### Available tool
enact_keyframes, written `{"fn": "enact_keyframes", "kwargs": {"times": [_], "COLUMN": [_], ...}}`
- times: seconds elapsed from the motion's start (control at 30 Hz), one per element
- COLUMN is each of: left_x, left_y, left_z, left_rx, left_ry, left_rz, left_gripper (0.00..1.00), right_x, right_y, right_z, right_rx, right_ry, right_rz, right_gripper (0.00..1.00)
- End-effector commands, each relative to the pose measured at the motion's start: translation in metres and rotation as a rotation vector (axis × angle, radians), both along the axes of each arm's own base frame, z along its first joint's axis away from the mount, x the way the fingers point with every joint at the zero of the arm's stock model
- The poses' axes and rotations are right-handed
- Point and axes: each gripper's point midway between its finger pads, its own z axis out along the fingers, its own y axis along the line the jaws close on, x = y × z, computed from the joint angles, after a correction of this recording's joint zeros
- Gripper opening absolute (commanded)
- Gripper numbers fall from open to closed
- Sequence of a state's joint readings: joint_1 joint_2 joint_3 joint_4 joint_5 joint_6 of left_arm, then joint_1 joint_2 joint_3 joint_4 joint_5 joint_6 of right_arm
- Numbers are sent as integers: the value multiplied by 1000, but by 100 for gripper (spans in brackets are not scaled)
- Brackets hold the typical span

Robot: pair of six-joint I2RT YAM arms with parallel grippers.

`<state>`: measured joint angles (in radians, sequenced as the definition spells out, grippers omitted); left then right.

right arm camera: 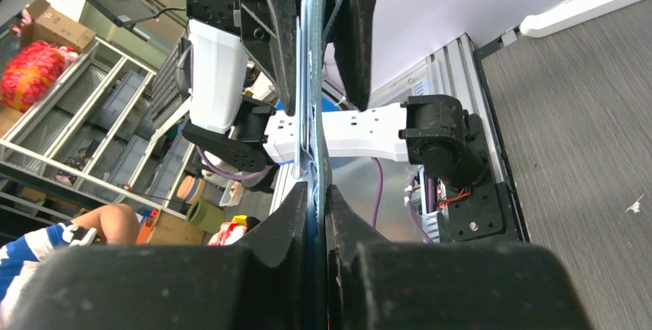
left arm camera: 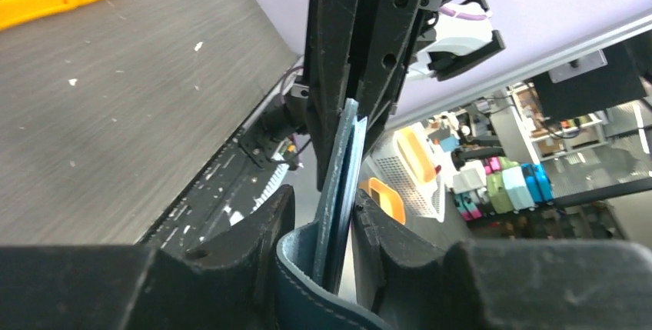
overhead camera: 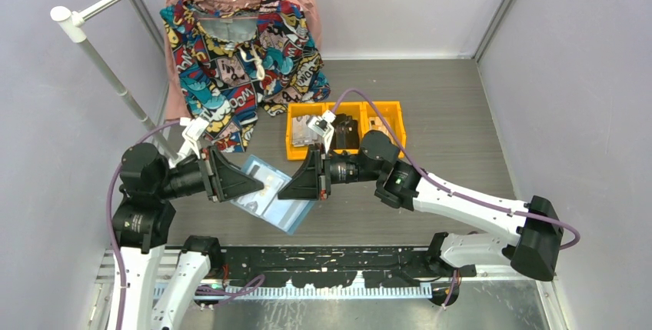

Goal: Take the credit cards out of the card holder
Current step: Remove the credit card from the card holder.

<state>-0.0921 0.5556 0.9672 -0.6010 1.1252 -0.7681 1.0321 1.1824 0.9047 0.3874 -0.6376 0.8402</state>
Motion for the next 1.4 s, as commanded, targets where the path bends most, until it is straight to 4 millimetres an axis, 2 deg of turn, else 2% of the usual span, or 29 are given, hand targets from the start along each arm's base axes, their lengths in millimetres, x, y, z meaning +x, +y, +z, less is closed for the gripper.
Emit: {"fn": "enact_keyframes", "kwargs": {"times": [0.0,0.07,0.13,0.23,0.33,0.47,0.53,0.6,0.8,0.83,0.9,0.97,1.1,1.23,1.37], "left_x": [-18,-21,-24,-24,-24,-25,-25,-25,-28,-29,-31,-31,-31,-31,-28], "left_y": [-5,-5,-4,-2,-3,-3,-3,-3,-3,-3,-3,-4,-5,-5,-5], "left_z": [25,34,40,34,26,24,25,25,30,32,34,38,43,43,41], "left_rx": [-79,-90,-73,-32,-32,-29,-29,-30,-32,-33,-41,-63,-89,-89,-86], "left_ry": [0,-14,-76,-112,-85,-88,-90,-87,-101,-102,-93,-63,-30,-31,-38], "left_rz": [-113,-113,-99,-83,-103,-106,-108,-108,-116,-119,-133,-147,-158,-159,-141], "left_gripper": [30,22,14,7,4,3,4,3,4,7,27,38,42,36,23], "right_x": [-4,-1,-2,-7,-10,-12,-10,-8,-7,-7,-8,-7,-8,-10,-11], "right_y": [-10,-9,-9,-10,-10,-3,1,7,10,8,5,2,-1,-3,-4], "right_z": [35,23,19,32,51,64,68,69,62,61,59,56,52,50,51], "right_rx": [137,105,93,128,156,152,157,158,137,137,139,138,140,146,148], "right_ry": [-113,-104,-94,-100,-130,-137,-127,-110,-85,-85,-90,-98,-102,-102,-102], "right_rz": [-18,-26,-14,7,28,73,84,94,92,90,81,65,58,64,66], "right_gripper": [1,3,31,54,63,65,63,58,14,9,1,1,1,1,1]}}
